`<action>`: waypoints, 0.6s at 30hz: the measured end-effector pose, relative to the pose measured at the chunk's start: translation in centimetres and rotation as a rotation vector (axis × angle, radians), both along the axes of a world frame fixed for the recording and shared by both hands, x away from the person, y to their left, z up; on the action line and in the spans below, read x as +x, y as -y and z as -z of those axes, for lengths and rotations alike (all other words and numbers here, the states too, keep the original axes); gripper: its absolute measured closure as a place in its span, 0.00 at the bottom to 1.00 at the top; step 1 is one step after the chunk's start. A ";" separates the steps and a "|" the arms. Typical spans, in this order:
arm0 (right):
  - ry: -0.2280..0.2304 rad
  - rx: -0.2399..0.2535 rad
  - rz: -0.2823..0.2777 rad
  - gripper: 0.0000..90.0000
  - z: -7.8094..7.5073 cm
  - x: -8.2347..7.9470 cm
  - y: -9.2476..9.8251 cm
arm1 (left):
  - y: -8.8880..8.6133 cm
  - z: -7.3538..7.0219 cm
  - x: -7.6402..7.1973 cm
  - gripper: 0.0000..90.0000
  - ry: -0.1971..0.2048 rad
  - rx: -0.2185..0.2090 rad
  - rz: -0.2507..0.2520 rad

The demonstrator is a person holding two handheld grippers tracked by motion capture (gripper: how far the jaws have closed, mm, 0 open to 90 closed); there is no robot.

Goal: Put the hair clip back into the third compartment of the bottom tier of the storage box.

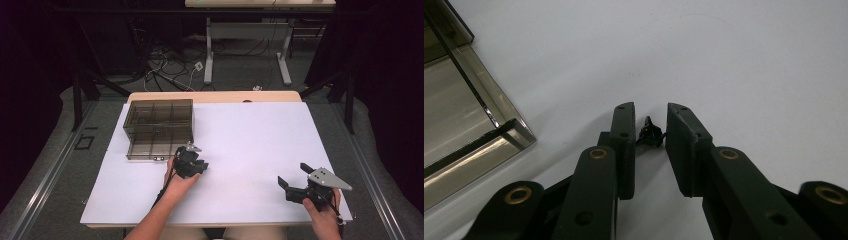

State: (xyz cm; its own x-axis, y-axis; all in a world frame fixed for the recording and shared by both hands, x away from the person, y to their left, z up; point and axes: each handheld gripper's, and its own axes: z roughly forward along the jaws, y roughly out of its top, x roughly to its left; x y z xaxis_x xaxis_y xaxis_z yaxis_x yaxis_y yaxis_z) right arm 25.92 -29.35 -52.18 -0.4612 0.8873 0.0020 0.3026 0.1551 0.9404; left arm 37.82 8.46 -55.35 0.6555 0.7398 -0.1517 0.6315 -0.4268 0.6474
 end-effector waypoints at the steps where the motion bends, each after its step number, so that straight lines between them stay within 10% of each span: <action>1: -0.001 -0.004 -0.001 0.06 0.0 0.0 0.0 | 0.0 0.0 0.0 0.83 0.004 0.001 -0.001; 18: -0.028 -0.019 -0.030 0.00 0.2 0.3 -0.1 | 0.1 0.0 -0.1 0.88 0.023 0.018 -0.013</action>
